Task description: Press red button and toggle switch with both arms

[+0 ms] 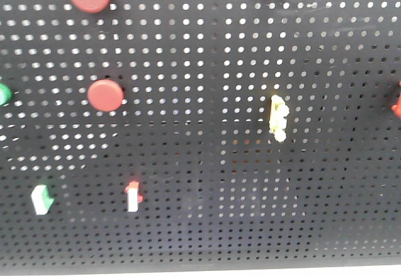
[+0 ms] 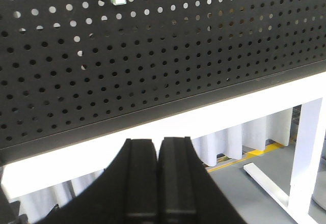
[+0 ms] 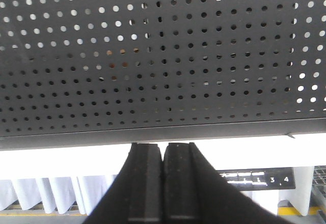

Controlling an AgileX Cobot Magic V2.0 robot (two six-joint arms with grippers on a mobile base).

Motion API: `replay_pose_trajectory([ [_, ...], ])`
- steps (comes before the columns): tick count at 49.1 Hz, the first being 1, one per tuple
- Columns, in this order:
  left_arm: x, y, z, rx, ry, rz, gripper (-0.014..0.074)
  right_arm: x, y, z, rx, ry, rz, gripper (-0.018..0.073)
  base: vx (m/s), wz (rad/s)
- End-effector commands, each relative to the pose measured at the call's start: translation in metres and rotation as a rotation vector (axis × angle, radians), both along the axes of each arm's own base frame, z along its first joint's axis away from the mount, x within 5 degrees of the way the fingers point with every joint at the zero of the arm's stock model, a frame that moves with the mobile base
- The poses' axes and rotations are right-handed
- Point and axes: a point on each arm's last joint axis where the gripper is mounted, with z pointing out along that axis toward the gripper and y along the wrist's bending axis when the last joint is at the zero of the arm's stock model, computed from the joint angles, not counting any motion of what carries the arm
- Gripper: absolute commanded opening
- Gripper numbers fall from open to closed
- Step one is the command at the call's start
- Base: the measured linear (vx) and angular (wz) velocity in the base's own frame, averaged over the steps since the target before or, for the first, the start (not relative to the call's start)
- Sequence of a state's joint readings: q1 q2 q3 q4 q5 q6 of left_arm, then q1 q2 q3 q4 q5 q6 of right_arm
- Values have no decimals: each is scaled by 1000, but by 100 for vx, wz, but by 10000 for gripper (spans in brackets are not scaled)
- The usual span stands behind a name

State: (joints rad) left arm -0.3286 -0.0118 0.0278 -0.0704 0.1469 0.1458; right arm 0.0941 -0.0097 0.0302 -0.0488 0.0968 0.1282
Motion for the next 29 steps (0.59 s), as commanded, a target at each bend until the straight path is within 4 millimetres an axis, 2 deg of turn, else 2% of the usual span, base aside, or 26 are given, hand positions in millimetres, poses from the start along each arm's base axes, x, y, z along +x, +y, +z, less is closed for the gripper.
replay_pose_trajectory([
  [1,1,0,-2,-28,-64,5,2,-1,0,4,-5,-86,-3,-3,3,-3],
  [14,1,0,-2,-30,-69,5,2,-1,0,4,-5,-86,-3,-3,1,-1],
  [17,0,1,4,-47,-118,9,2,-1,0,6,-2,-102,-3,-3,0,0],
  [21,-1,3,21,-131,-264,19,2,-3,0,21,60,-229,5,-3,0,0],
  [23,-4,4,33,-226,-317,19,2,-5,0,31,86,-273,8,-3,0,0],
  [26,-8,6,52,-309,-377,11,2,-10,0,53,88,-324,10,-3,0,0],
  [29,-14,8,81,-328,-419,0,2,-15,-1,80,71,-358,8,-3,0,0],
])
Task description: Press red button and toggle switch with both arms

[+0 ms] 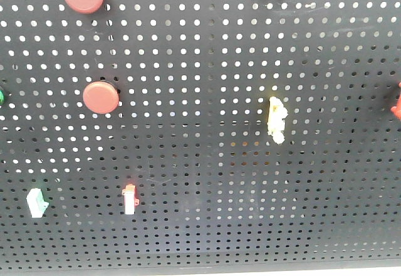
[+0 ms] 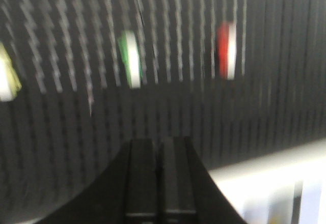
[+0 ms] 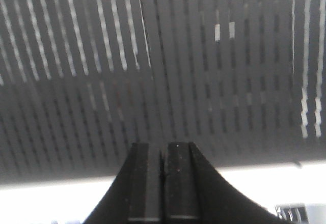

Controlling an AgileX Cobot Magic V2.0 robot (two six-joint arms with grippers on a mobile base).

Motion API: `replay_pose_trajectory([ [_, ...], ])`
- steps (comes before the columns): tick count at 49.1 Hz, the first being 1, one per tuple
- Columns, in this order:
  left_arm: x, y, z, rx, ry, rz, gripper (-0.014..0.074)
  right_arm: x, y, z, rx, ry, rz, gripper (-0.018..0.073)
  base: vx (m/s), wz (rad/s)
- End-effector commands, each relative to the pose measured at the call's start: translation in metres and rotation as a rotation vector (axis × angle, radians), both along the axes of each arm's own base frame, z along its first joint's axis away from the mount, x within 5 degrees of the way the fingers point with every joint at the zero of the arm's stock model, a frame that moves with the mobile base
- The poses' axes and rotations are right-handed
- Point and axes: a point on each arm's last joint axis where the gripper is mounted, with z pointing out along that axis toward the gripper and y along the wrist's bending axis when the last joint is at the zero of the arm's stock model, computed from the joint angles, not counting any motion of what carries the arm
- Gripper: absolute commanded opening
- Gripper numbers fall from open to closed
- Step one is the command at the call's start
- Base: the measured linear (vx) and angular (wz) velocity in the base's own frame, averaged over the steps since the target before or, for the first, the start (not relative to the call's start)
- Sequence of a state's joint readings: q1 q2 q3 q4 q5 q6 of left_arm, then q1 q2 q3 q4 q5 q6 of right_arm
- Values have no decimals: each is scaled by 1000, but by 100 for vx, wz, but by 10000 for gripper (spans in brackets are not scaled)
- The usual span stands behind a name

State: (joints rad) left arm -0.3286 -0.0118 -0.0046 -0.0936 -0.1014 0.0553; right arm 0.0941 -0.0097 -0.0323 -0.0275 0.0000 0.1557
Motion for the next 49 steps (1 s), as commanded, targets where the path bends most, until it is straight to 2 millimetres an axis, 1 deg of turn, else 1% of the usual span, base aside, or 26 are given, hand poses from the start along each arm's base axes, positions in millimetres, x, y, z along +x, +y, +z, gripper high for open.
replay_pose_trajectory([
  [1,-13,5,58,-118,-198,-8,2,-13,-1,62,1,-214,-7,-3,0,0],
  [2,-13,5,65,-109,-193,-9,2,-14,-1,74,-13,-221,-11,-3,0,0],
  [3,-13,5,76,-94,-194,-7,2,-13,-1,81,-28,-217,-15,-3,0,0],
  [4,-11,4,87,-67,-188,-3,2,-13,-1,98,-43,-220,-19,-3,0,-1],
  [6,-9,3,112,-40,-199,2,2,-11,-1,120,-69,-220,-27,-3,0,-1],
  [7,-6,1,125,-27,-197,4,2,-11,-1,133,-79,-230,-32,-3,0,0],
  [10,6,-3,159,-14,-179,4,2,-1,-1,168,-97,-209,-38,-3,0,0],
  [14,29,-11,202,-3,-146,1,2,17,1,198,-67,-156,-29,-3,0,0],
  [15,37,-14,208,5,-122,-1,2,19,1,203,-56,-148,-25,-3,0,1],
  [17,46,-17,229,3,-123,-2,2,26,2,217,-24,-122,-13,-3,0,1],
  [18,53,-20,233,2,-109,-4,2,27,2,223,-10,-116,-7,-3,0,0],
  [20,60,-22,251,-22,-115,-11,2,33,4,231,24,-86,10,-3,0,0],
  [23,71,-26,268,-60,-104,-24,2,40,6,238,63,-57,30,-3,0,0],
  [26,79,-29,280,-96,-84,-39,2,46,7,240,102,-33,50,-3,0,0],
  [32,84,-37,299,-107,-44,-94,2,53,11,237,178,9,88,-3,0,0],
  [38,89,-59,304,-4,-26,-197,2,57,11,236,187,28,92,-3,0,0],
  [43,93,-78,305,39,-25,-290,2,59,12,235,185,38,92,-3,0,0],
  [47,101,-89,305,78,-32,-311,2,60,12,234,179,47,90,-3,0,0],
  [49,104,-91,306,75,-32,-311,2,60,12,233,176,56,90,-3,0,0],
])
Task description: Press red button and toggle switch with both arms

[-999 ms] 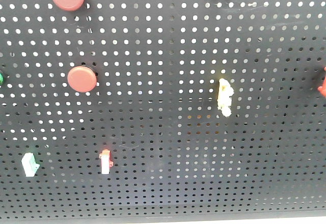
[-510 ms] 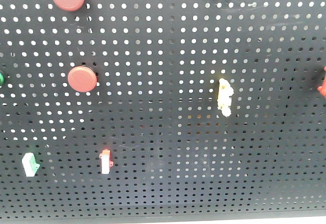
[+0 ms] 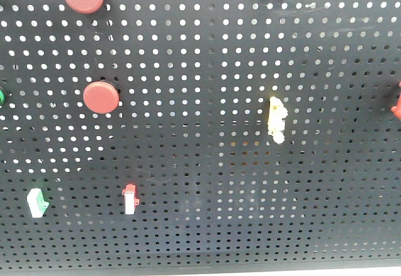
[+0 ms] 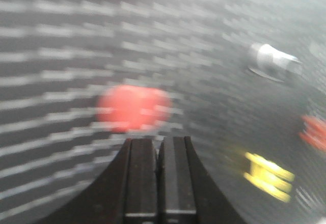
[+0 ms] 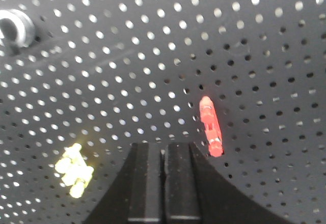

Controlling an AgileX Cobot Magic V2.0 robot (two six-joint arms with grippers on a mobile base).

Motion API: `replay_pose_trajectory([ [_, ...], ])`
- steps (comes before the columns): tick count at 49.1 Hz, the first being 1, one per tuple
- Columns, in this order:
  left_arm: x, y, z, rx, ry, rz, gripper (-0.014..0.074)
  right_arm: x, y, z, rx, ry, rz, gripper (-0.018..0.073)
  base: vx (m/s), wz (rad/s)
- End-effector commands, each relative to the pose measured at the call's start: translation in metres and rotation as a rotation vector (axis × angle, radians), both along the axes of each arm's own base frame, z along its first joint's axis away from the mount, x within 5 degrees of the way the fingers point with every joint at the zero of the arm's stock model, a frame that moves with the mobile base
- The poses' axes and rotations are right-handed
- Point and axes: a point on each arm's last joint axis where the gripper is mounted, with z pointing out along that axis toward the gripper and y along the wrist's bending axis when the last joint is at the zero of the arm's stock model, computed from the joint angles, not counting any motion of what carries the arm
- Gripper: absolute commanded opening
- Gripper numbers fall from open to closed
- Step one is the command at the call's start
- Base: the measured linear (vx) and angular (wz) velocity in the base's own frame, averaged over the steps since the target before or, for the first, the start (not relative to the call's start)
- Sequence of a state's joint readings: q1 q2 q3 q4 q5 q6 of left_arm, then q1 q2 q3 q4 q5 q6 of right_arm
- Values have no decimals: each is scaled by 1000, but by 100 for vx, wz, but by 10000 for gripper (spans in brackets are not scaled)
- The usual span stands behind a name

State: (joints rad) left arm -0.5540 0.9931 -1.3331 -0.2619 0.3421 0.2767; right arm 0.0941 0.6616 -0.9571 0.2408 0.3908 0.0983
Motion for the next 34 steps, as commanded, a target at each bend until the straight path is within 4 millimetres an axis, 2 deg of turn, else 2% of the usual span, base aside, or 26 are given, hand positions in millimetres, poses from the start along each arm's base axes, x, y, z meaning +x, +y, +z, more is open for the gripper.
replay_pose_trajectory([
  [1,2,-3,18,-58,-86,-2,2,-1,-2,16,5,-88,-20,-3,0,0],
  [16,33,-22,35,-68,-117,11,2,-1,-1,11,-14,-34,-7,-3,0,0],
  [23,52,-33,32,-35,-96,17,2,-1,-1,10,-14,-32,-7,-3,0,0],
  [34,62,-38,30,-26,-111,30,2,-1,-1,9,-17,-19,-4,-3,0,0],
])
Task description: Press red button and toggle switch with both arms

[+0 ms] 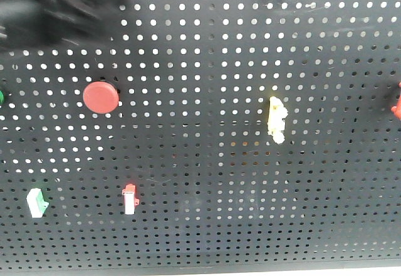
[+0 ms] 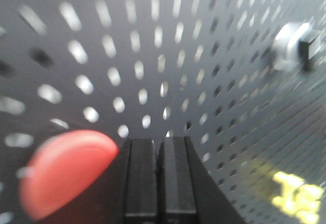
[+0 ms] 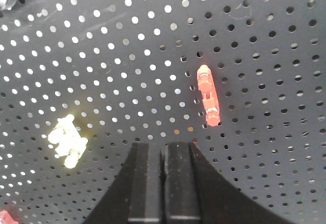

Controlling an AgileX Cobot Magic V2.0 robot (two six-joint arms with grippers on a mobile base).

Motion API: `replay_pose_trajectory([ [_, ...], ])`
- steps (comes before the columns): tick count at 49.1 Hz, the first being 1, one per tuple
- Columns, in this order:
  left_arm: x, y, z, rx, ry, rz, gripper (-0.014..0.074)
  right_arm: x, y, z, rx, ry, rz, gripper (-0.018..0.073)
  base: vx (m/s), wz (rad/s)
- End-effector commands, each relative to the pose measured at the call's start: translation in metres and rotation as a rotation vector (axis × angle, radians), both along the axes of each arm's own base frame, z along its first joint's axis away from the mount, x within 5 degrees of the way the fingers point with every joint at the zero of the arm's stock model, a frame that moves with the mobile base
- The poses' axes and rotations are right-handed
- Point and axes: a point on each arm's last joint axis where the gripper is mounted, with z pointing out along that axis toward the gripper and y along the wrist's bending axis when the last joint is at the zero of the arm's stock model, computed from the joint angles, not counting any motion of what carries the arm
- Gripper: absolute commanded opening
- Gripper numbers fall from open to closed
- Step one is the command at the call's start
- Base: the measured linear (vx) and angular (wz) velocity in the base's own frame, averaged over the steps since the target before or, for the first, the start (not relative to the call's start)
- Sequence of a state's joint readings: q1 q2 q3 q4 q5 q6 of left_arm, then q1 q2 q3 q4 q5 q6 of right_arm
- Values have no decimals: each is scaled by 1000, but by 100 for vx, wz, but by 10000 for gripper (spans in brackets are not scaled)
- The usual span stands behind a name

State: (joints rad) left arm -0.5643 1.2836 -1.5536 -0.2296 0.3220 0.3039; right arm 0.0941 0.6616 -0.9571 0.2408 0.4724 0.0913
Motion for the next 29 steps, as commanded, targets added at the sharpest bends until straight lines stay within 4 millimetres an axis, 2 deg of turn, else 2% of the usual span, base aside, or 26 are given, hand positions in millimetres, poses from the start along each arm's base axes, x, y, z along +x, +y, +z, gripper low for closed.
replay_pose_trajectory([
  [1,-12,9,26,-97,-124,18,2,-1,-2,16,4,-95,-21,-3,0,0],
  [29,-35,21,33,-64,-96,-3,2,0,-4,15,-46,-93,-40,-3,0,0],
])
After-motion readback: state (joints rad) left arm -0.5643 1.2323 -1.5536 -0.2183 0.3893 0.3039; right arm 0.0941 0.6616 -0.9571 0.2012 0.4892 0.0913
